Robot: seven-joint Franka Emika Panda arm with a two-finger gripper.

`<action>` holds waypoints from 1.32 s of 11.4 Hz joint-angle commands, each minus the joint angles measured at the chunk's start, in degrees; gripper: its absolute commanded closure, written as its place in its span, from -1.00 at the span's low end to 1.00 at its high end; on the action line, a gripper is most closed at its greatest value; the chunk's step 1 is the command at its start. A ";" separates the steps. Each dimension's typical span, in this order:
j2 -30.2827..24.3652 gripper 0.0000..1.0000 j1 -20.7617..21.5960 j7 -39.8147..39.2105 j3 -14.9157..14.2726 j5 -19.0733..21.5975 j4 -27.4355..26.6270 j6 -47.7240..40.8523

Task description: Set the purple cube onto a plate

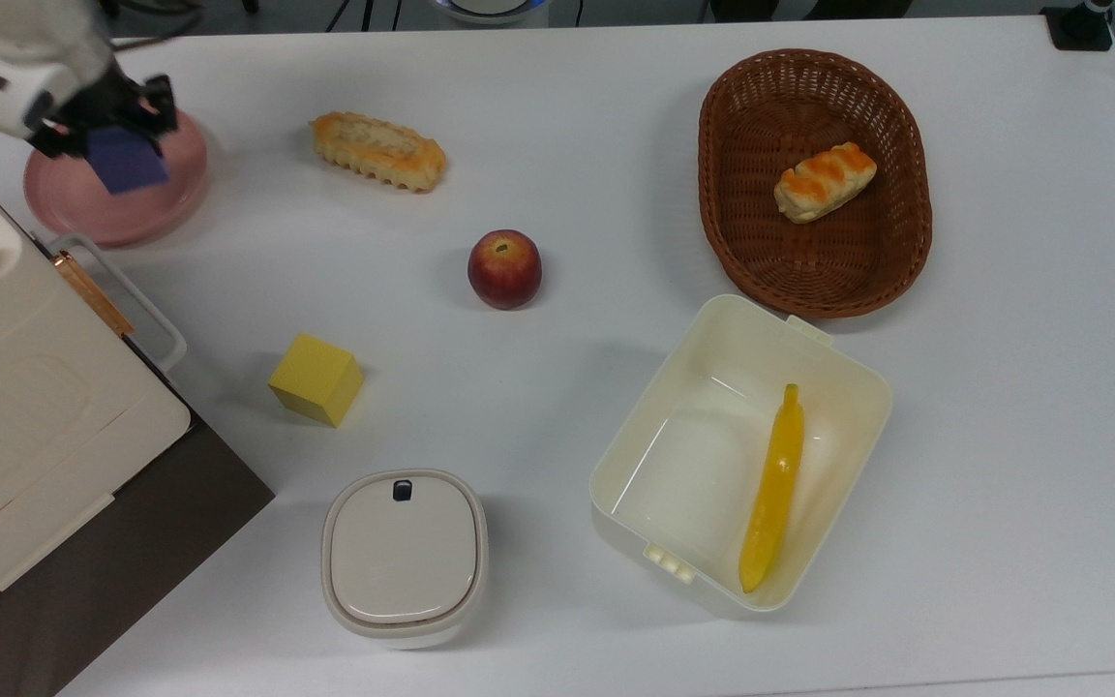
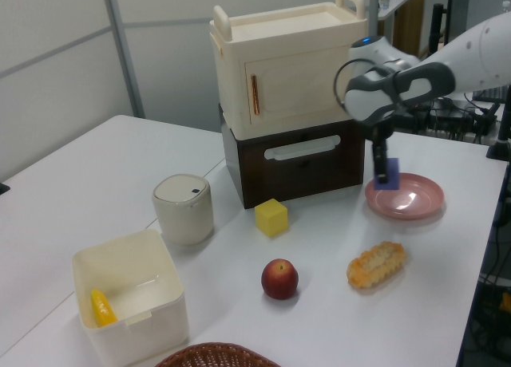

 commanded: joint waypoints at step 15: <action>-11.00 -1.00 18.69 43.96 7.34 4.88 7.56 -15.98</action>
